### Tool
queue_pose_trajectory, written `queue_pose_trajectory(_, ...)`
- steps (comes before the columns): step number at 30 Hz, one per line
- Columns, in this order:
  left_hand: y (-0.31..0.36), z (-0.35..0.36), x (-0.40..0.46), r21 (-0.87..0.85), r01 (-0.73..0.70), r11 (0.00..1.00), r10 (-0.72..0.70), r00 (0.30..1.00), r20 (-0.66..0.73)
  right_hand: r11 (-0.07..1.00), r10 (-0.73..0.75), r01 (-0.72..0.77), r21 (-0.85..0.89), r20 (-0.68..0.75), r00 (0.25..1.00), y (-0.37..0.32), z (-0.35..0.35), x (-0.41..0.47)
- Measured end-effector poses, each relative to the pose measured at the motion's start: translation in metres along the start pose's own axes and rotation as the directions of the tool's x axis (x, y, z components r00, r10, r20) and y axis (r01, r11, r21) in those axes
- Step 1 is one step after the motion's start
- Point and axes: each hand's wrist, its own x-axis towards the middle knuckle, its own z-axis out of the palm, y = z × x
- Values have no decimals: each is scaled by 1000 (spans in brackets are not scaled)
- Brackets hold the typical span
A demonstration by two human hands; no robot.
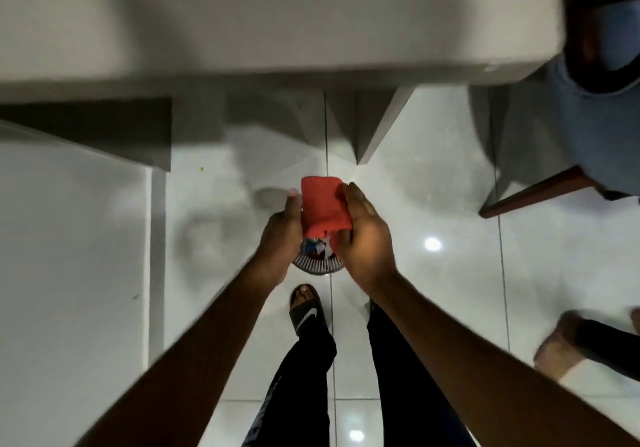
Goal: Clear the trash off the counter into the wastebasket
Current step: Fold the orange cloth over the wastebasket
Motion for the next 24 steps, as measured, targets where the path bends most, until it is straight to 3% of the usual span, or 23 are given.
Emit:
queue_pose_trajectory(2,37,-19,-59,-38,-111,993,115,988,103,1000,-18,17,11,23,1000,-43,-23,-27)
queue_pose_trajectory(4,74,-36,-120,153,-309,939,292,948,126,999,-35,35,-18,-28,999,-87,-50,-56)
queue_pose_trajectory(7,139,-55,-200,459,-596,659,549,798,249,991,-112,118,59,-96,989,-143,-91,-87)
queue_pose_trajectory(10,221,-67,-271,517,-773,368,605,621,498,954,-209,246,170,-207,956,-181,-146,-98)
queue_pose_trajectory(12,276,-66,-302,463,-851,248,582,514,631,893,-235,329,306,-306,923,-195,-186,-89)
queue_pose_trajectory(15,359,-48,-335,260,-912,318,511,396,764,738,-186,319,594,-275,943,-203,-263,-52)
queue_pose_trajectory(17,407,-22,-338,155,-903,400,527,365,767,591,-175,271,760,-207,962,-200,-312,-25)
queue_pose_trajectory(20,480,41,-316,77,-866,493,643,423,639,379,-139,216,900,-175,975,-180,-377,20)
queue_pose_trajectory(22,522,89,-287,71,-844,532,709,490,507,384,-33,191,903,-193,981,-159,-413,52)
queue_pose_trajectory(24,557,141,-251,102,-826,554,734,543,408,460,95,168,872,-237,967,-130,-450,89)
